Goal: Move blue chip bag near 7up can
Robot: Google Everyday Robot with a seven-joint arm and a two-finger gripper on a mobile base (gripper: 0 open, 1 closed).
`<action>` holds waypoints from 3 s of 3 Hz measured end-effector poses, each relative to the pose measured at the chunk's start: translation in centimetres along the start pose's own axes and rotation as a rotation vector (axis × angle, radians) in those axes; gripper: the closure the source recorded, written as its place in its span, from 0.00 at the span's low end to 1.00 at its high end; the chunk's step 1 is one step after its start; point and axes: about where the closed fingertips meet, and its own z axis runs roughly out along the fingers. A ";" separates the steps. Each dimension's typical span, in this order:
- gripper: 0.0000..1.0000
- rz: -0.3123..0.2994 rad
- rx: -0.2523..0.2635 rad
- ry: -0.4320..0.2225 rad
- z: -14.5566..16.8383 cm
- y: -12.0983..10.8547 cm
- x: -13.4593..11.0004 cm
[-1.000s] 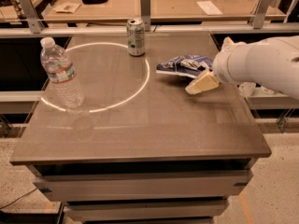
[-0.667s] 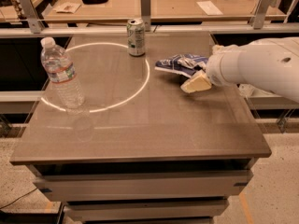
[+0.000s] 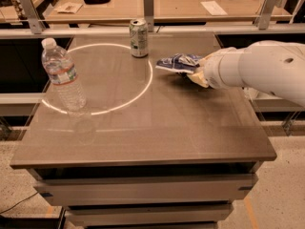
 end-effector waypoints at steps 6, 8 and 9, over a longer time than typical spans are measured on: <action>1.00 -0.084 -0.127 -0.167 11.2 1.3 -9.2; 0.85 -0.080 -0.155 -0.177 12.0 2.0 -10.1; 0.61 -0.081 -0.158 -0.178 12.0 2.2 -10.2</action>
Offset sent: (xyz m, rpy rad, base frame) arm 0.0351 0.0324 -0.0020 0.0302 -0.0583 0.0782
